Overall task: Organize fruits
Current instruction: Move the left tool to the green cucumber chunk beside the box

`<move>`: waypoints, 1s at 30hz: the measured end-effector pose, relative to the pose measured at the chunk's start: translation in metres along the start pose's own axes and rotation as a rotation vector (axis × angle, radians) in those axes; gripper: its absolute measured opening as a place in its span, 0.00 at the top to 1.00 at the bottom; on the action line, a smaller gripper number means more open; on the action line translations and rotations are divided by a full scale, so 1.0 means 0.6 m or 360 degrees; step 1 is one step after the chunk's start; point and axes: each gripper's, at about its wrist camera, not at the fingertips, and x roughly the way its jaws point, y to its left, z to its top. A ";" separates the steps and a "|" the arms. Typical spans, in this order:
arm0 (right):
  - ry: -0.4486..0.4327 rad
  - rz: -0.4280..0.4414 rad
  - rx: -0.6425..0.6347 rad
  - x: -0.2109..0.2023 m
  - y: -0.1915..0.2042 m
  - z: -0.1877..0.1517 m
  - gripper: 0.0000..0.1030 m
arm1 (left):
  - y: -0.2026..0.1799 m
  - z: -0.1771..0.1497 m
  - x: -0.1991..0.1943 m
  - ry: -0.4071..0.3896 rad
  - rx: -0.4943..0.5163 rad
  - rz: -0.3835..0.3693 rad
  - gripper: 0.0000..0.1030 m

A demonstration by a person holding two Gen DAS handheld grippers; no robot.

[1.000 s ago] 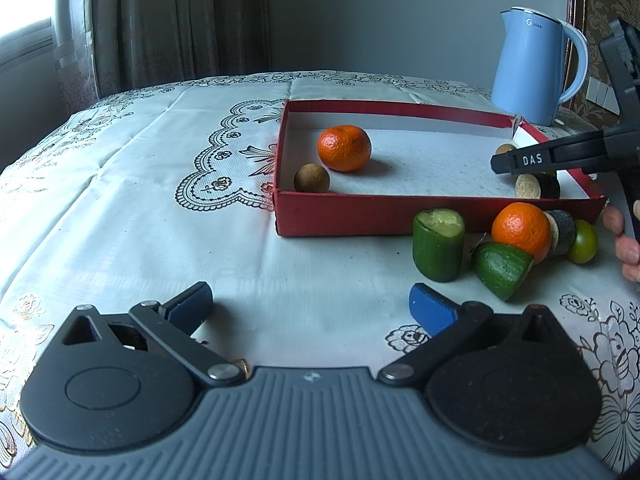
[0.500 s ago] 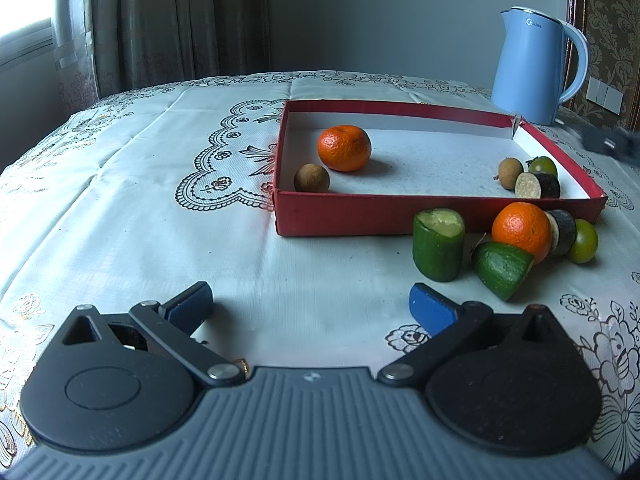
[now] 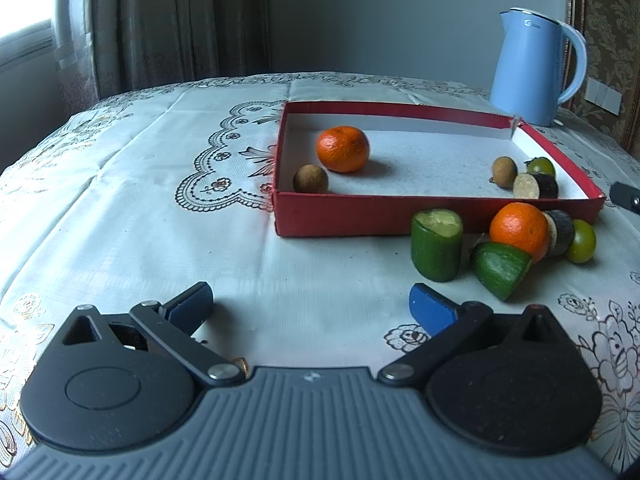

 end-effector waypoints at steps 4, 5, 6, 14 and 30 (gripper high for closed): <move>-0.0094 0.0032 0.0050 -0.016 -0.009 -0.003 0.19 | 0.000 0.004 -0.011 -0.0020 -0.0044 -0.0042 0.00; -0.0123 0.0039 0.0057 -0.022 -0.010 -0.004 0.17 | 0.001 0.007 -0.013 -0.0018 -0.0079 -0.0072 0.00; -0.0150 0.0039 0.0060 -0.026 -0.011 -0.005 0.16 | 0.003 0.011 -0.015 -0.0017 -0.0123 -0.0096 0.00; -0.0327 -0.0011 -0.0024 -0.055 0.004 -0.010 0.03 | -0.004 0.039 -0.006 0.0003 -0.0303 -0.0215 0.00; -0.0393 -0.0044 0.0006 -0.065 0.001 -0.013 0.02 | -0.051 0.053 0.031 0.0068 -0.0268 -0.0082 0.00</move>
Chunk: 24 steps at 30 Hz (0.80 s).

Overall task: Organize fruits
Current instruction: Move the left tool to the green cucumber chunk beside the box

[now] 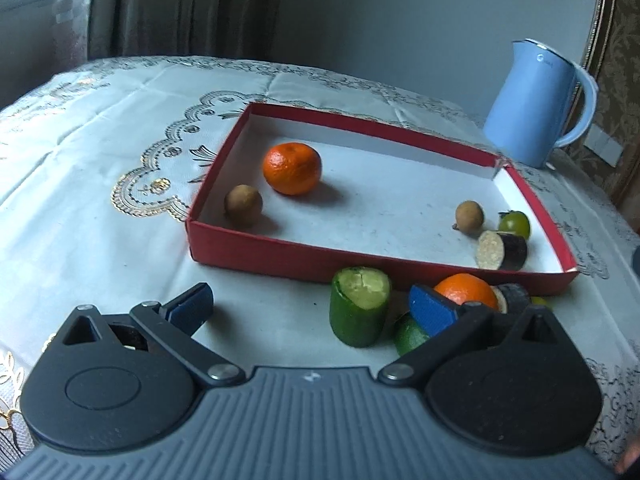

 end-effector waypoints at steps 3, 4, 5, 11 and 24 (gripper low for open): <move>-0.0004 0.0001 -0.0001 -0.001 0.000 0.000 0.01 | 0.005 0.002 0.001 0.0015 -0.0026 -0.0013 0.00; -0.0001 0.0002 -0.0003 -0.001 0.000 0.000 0.01 | 0.008 0.003 0.001 0.0013 -0.0040 -0.0008 0.00; 0.0002 0.0001 -0.0004 0.000 0.000 0.000 0.01 | 0.010 0.004 0.001 0.0013 -0.0045 0.0003 0.00; -0.0008 -0.0003 0.0002 -0.001 -0.001 0.000 0.01 | 0.010 0.004 0.001 0.0018 -0.0027 0.0042 0.00; -0.0005 -0.0020 0.0014 -0.002 -0.002 0.000 0.00 | 0.002 0.000 -0.008 0.0029 0.0059 -0.0030 0.17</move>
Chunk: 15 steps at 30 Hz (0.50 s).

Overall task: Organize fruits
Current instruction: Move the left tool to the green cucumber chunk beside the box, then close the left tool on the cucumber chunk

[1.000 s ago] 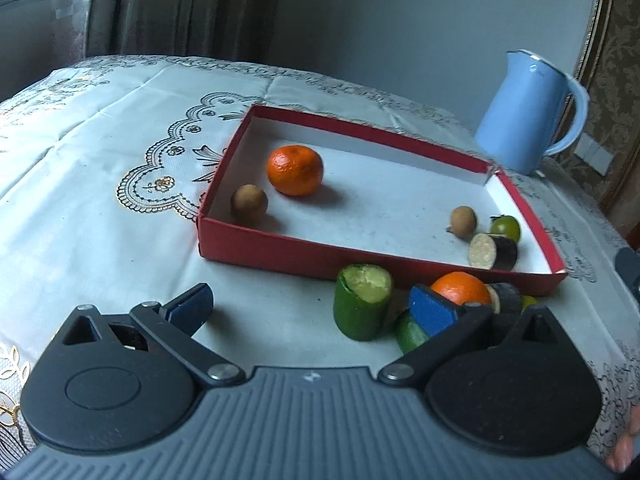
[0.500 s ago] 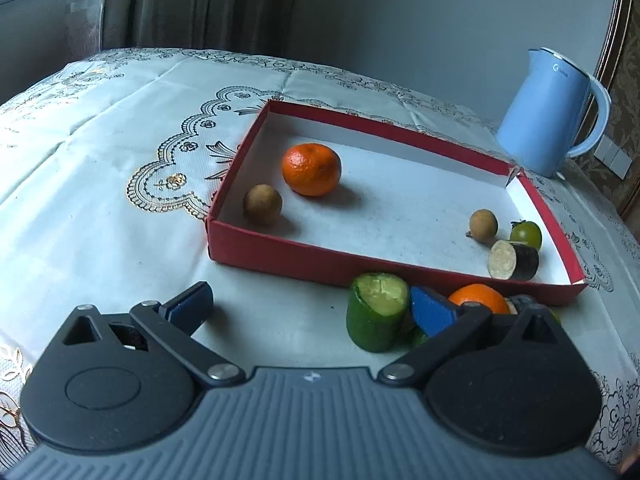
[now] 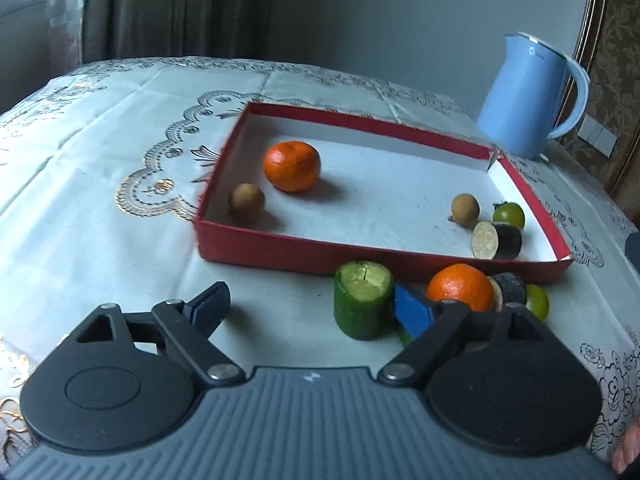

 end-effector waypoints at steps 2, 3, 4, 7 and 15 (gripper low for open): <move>-0.0002 -0.0001 -0.0003 0.000 0.000 0.000 0.00 | -0.007 0.001 0.004 -0.0020 0.0030 0.0015 0.18; 0.0003 0.0001 -0.0006 0.001 0.001 0.000 0.00 | -0.009 0.002 0.005 -0.0017 0.0036 0.0012 0.21; 0.0007 0.0002 -0.0008 0.002 0.001 0.001 0.00 | -0.009 0.004 0.006 -0.0009 0.0034 -0.0001 0.24; 0.0012 0.0002 -0.0012 0.003 0.002 0.001 0.00 | -0.007 0.005 0.004 0.0008 0.0030 -0.0074 0.40; 0.0011 -0.0001 -0.0011 0.002 0.001 0.001 0.00 | -0.026 -0.002 0.000 -0.0003 0.0118 -0.0158 0.72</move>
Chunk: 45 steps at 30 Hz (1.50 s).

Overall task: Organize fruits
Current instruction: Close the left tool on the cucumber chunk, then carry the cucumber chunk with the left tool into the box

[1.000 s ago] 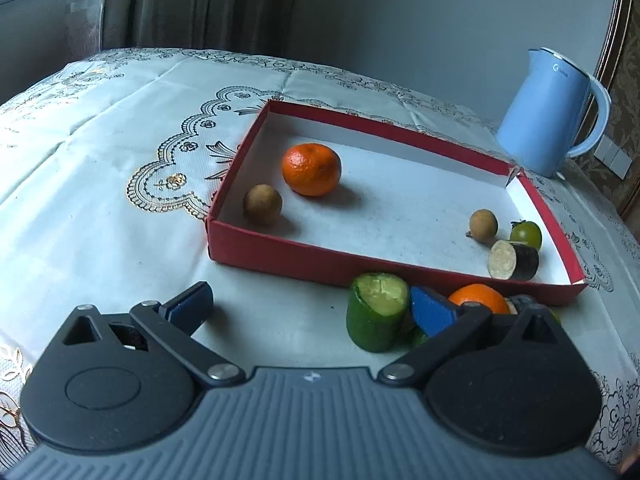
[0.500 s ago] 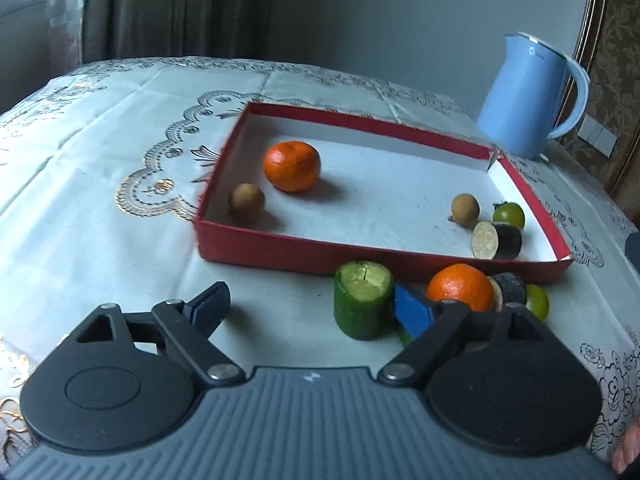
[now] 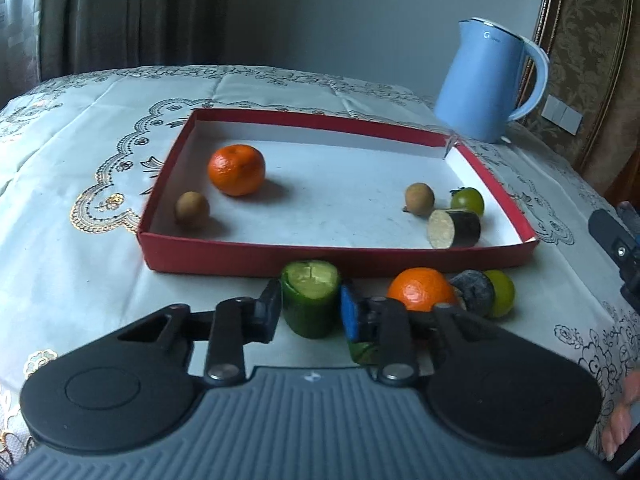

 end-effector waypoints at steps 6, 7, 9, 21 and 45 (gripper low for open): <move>0.0006 0.0001 -0.0001 0.001 0.000 -0.002 0.00 | -0.008 -0.001 -0.004 -0.0010 0.0037 0.0026 0.73; 0.0003 0.0000 0.0001 0.000 0.000 -0.002 0.00 | -0.011 -0.001 -0.005 -0.0014 0.0048 0.0036 0.73; -0.0003 -0.0001 0.0007 0.000 -0.001 -0.002 0.00 | -0.015 -0.002 -0.010 -0.0036 0.0078 0.0066 0.73; 0.0000 -0.0004 0.0011 0.001 -0.003 -0.001 0.00 | -0.003 0.030 -0.054 -0.0162 0.0108 0.0203 0.73; 0.0008 -0.0044 -0.0012 0.000 0.001 -0.002 0.00 | 0.025 0.078 -0.003 -0.0201 0.0136 0.0322 0.73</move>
